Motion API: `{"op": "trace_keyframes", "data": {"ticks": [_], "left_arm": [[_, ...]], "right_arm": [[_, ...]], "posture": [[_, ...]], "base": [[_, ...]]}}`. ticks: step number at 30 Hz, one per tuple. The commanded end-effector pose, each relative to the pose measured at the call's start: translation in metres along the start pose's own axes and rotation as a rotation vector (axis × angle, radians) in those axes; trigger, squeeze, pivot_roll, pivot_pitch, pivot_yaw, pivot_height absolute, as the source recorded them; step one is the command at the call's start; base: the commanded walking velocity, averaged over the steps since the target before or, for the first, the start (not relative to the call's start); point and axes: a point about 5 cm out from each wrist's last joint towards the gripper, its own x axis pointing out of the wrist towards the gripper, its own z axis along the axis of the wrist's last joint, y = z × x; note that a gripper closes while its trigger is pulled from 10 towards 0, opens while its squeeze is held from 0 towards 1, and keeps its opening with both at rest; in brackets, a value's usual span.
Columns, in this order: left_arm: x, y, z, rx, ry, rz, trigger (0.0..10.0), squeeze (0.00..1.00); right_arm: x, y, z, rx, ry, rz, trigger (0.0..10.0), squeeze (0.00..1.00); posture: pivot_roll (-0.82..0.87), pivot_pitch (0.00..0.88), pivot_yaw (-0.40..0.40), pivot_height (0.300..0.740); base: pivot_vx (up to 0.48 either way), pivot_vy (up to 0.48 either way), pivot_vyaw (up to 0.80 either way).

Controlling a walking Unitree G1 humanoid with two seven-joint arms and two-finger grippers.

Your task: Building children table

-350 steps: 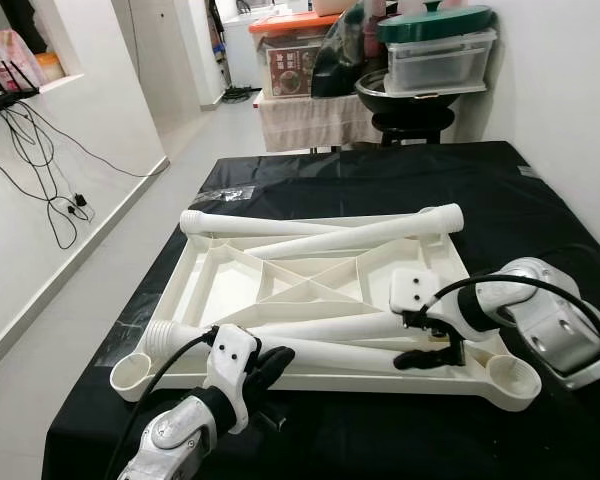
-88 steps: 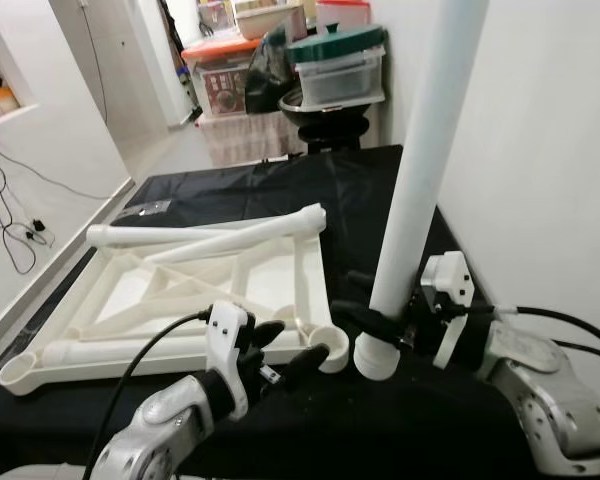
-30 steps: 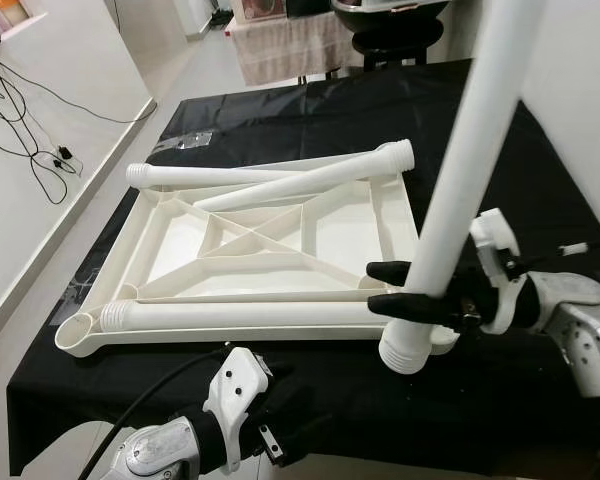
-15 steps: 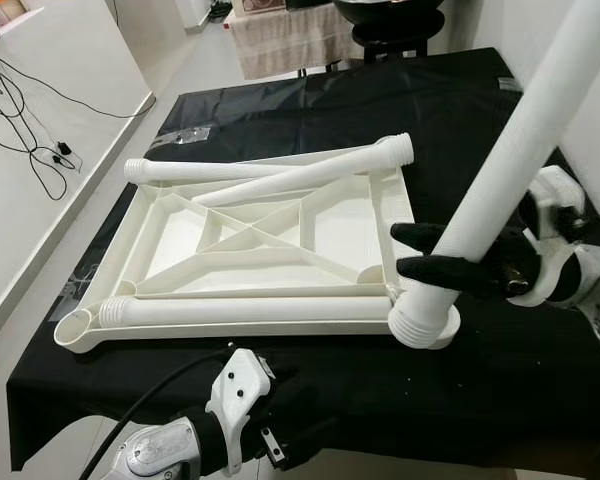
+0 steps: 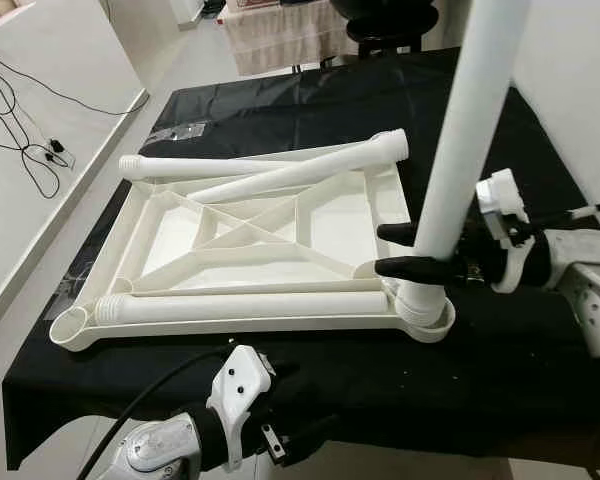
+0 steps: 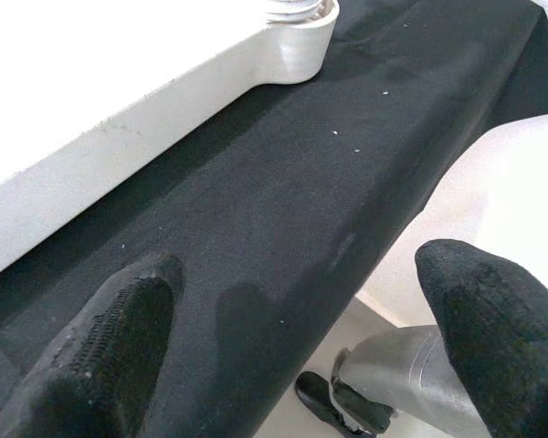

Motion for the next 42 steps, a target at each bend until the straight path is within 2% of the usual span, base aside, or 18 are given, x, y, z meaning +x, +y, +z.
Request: {"op": "trace_keyframes", "data": {"ticks": [1,12,17,22,35,42], "left_arm": [[-0.003,-0.002,-0.003,-0.013,0.020,-0.010,10.0,0.00],[-0.002,-0.002,-0.003,-0.014,0.022,-0.016,10.0,0.00],[-0.002,-0.002,-0.003,-0.016,0.022,-0.018,10.0,0.00],[-0.002,-0.002,-0.004,-0.016,0.022,-0.017,10.0,0.00],[-0.001,-0.002,-0.004,-0.017,0.022,-0.020,10.0,0.00],[-0.001,-0.003,-0.004,-0.020,0.024,-0.028,10.0,0.00]], "right_arm": [[0.003,0.002,-0.025,0.084,0.089,0.004,10.0,0.00],[-0.003,0.014,-0.030,0.134,0.122,0.150,10.0,0.00],[-0.004,0.011,-0.027,0.129,0.107,0.142,10.0,0.00],[-0.006,0.007,-0.020,0.163,0.036,0.145,10.0,0.00],[-0.013,0.002,-0.022,0.214,-0.019,0.114,10.0,0.00],[-0.007,-0.005,-0.029,0.188,-0.015,0.008,10.0,0.00]], "posture": [[0.00,0.242,0.173,0.740],[0.00,0.242,0.173,0.740],[0.00,0.243,0.172,0.740],[0.00,0.245,0.169,0.740],[0.00,0.243,0.166,0.740],[0.00,0.237,0.169,0.740]], "base": [[0.000,0.000,0.00],[0.000,0.000,0.00],[0.000,0.000,0.00],[0.000,0.000,0.00],[0.000,0.000,0.00],[0.000,0.000,0.00]]}}
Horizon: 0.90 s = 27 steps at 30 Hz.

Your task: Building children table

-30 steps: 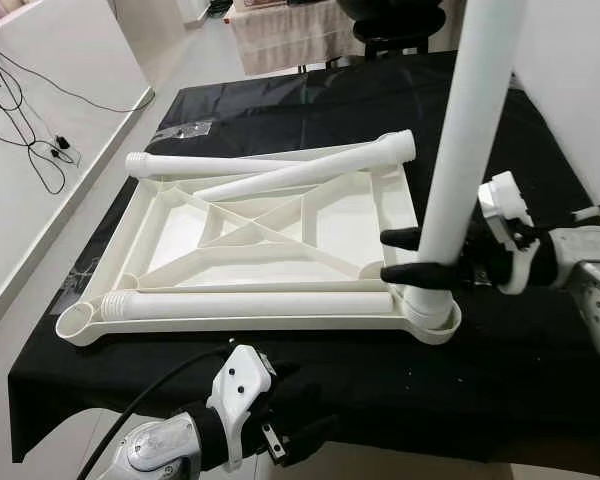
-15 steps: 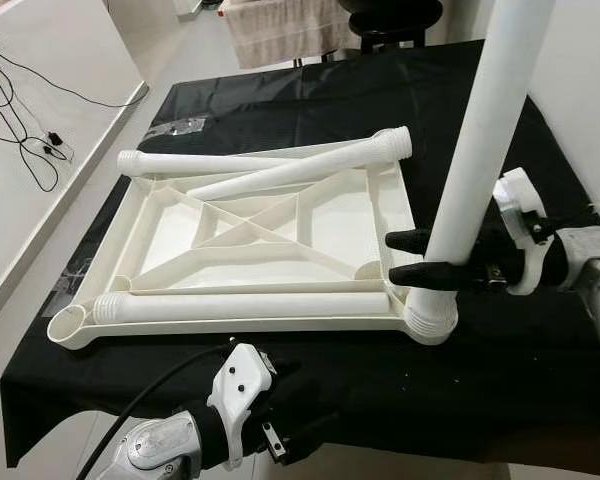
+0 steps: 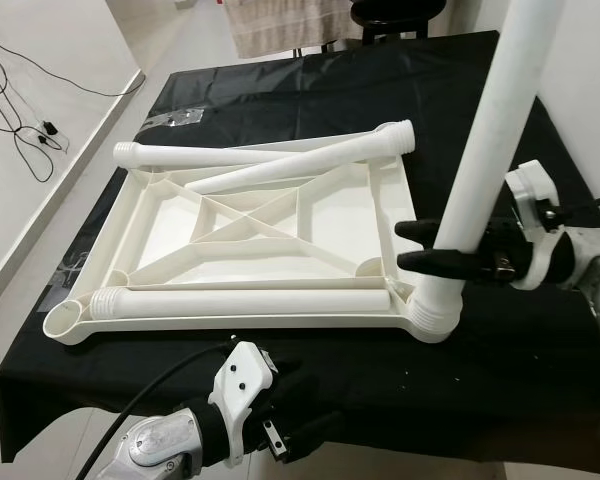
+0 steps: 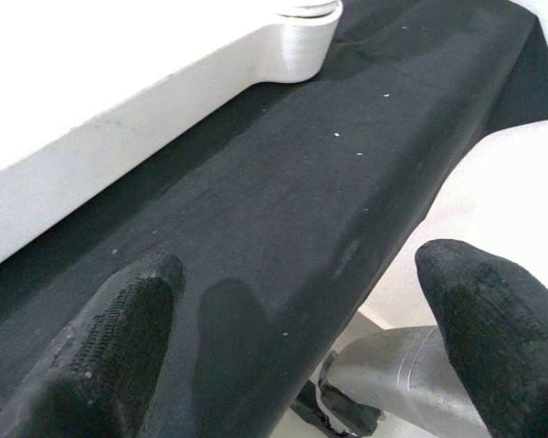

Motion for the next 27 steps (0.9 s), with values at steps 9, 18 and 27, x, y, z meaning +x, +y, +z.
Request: {"op": "trace_keyframes", "data": {"ticks": [9,18,27], "left_arm": [[-0.002,-0.003,-0.007,-0.026,0.026,-0.020,10.0,0.00],[-0.003,-0.003,-0.008,-0.028,0.032,-0.027,10.0,0.00],[-0.002,-0.003,-0.007,-0.027,0.032,-0.030,10.0,0.00]], "right_arm": [[0.006,0.003,-0.026,0.053,0.049,-0.055,10.0,0.00],[0.008,0.030,-0.041,0.004,0.170,0.082,10.0,0.00],[0.014,0.036,-0.048,-0.079,0.282,0.092,10.0,0.00]], "posture": [[-0.01,0.226,0.173,0.740],[-0.01,0.215,0.179,0.740],[-0.01,0.221,0.182,0.740]], "base": [[0.000,0.000,0.00],[0.000,0.000,0.00],[0.000,0.000,0.00]]}}
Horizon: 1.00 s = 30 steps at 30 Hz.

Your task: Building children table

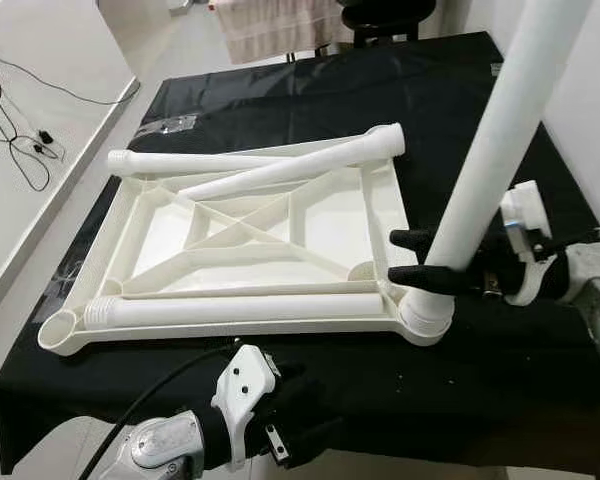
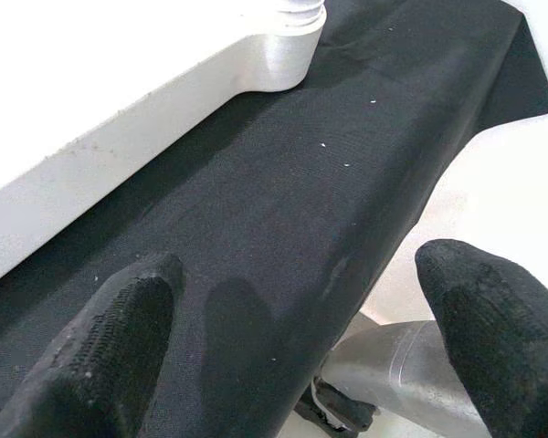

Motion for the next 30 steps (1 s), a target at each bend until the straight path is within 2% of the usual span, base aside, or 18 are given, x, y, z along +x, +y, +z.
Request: {"op": "trace_keyframes", "data": {"ticks": [1,14,17,25,28,30], "left_arm": [[-0.003,0.000,-0.006,-0.023,0.028,-0.007,10.0,0.00],[-0.003,0.000,-0.004,-0.026,0.021,-0.003,10.0,0.00],[-0.002,0.001,-0.004,-0.028,0.022,-0.007,10.0,0.00],[-0.002,0.001,-0.005,-0.030,0.024,-0.015,10.0,0.00],[-0.002,0.002,-0.005,-0.031,0.023,-0.015,10.0,0.00],[-0.001,0.002,-0.005,-0.031,0.023,-0.014,10.0,0.00]], "right_arm": [[0.012,0.019,-0.039,0.070,0.226,0.103,10.0,0.00],[0.016,0.026,-0.037,-0.018,0.316,0.124,10.0,0.00],[0.015,0.033,-0.031,0.027,0.248,0.148,10.0,0.00],[0.014,0.033,-0.025,0.079,0.190,0.181,10.0,0.00],[0.018,0.018,-0.016,0.128,0.104,0.136,10.0,0.00],[0.020,0.014,-0.013,0.148,0.076,0.120,10.0,0.00]], "posture": [[-0.01,0.221,0.182,0.740],[-0.01,0.238,0.177,0.740],[-0.02,0.238,0.181,0.740],[-0.02,0.238,0.183,0.740],[-0.02,0.239,0.176,0.740],[-0.02,0.239,0.175,0.740]], "base": [[0.000,0.000,0.00],[0.000,0.000,0.00],[0.000,0.000,0.00],[0.000,0.000,0.00],[0.000,0.000,0.00],[0.000,0.000,0.00]]}}
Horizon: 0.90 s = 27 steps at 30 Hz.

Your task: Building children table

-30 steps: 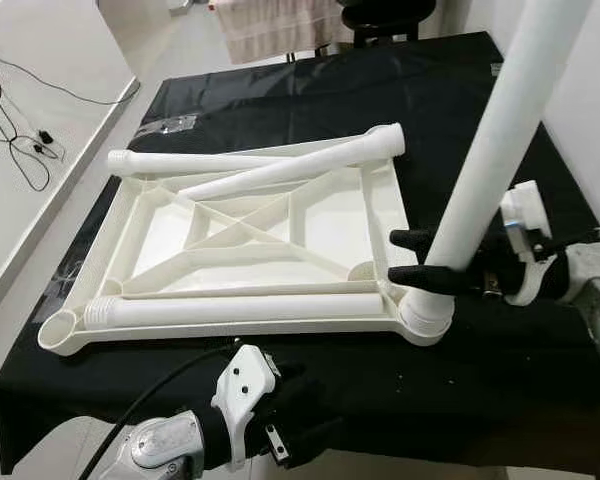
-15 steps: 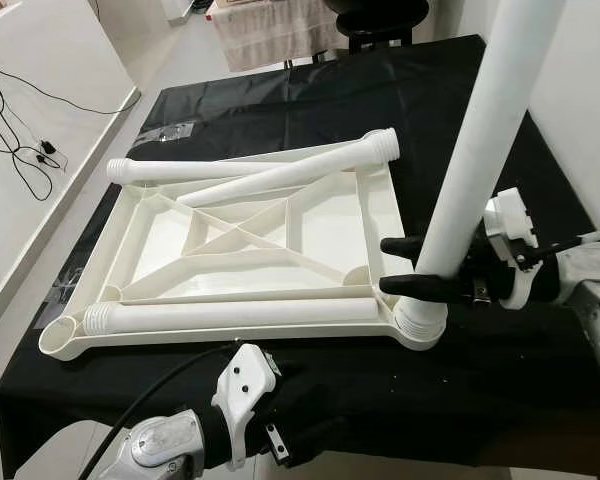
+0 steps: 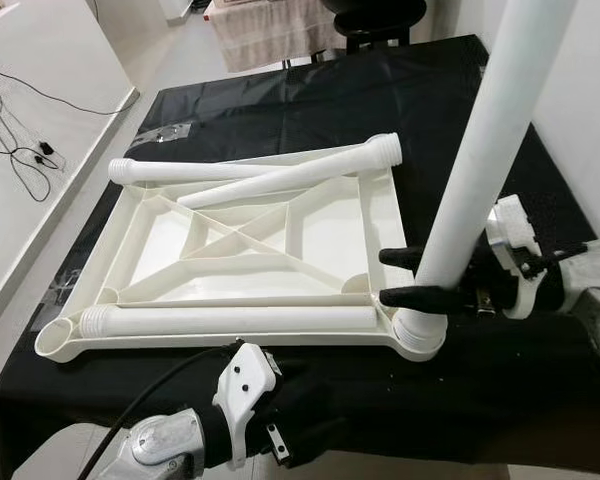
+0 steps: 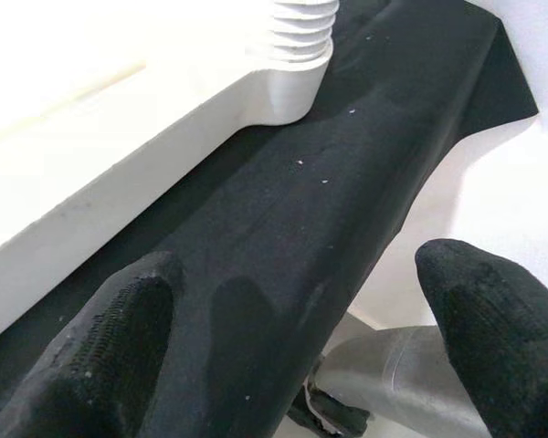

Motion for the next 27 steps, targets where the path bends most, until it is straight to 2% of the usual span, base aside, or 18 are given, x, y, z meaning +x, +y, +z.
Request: {"op": "trace_keyframes", "data": {"ticks": [1,7,9,12,18,22,26,27], "left_arm": [[-0.003,0.001,-0.007,-0.023,0.034,0.007,10.0,0.00],[-0.003,0.002,-0.007,-0.024,0.033,0.009,10.0,0.00],[-0.003,0.002,-0.007,-0.028,0.033,0.005,10.0,0.00],[-0.003,0.002,-0.007,-0.029,0.033,0.004,10.0,0.00],[-0.004,0.003,-0.007,-0.034,0.035,-0.001,10.0,0.00],[-0.004,0.002,-0.007,-0.035,0.036,-0.004,10.0,0.00],[-0.004,0.002,-0.007,-0.035,0.036,-0.004,10.0,0.00],[-0.004,0.002,-0.007,-0.035,0.037,-0.004,10.0,0.00]], "right_arm": [[0.010,0.004,-0.018,0.110,0.031,0.050,10.0,0.00],[0.011,0.005,-0.008,0.150,-0.018,0.145,10.0,0.00],[0.010,0.006,-0.001,0.193,-0.059,0.236,10.0,0.00],[0.010,0.005,0.001,0.198,-0.063,0.247,10.0,0.00],[0.018,-0.006,0.000,0.130,0.014,0.274,10.0,0.00],[0.023,-0.012,0.005,0.083,0.010,0.251,10.0,0.00],[0.023,-0.012,0.005,0.083,0.010,0.251,10.0,0.00],[0.024,-0.015,0.008,0.056,0.002,0.231,10.0,0.00]], "posture": [[-0.02,0.239,0.175,0.740],[-0.03,0.241,0.179,0.740],[-0.03,0.246,0.184,0.740],[-0.03,0.246,0.184,0.740],[-0.03,0.250,0.187,0.740],[-0.02,0.248,0.183,0.740],[-0.02,0.248,0.183,0.740],[-0.02,0.246,0.180,0.740]], "base": [[0.000,0.000,0.00],[0.000,0.000,0.00],[0.000,0.000,0.00],[0.000,0.000,0.00],[0.000,0.000,0.00],[0.000,0.000,0.00],[0.000,0.000,0.00],[0.000,0.000,0.00]]}}
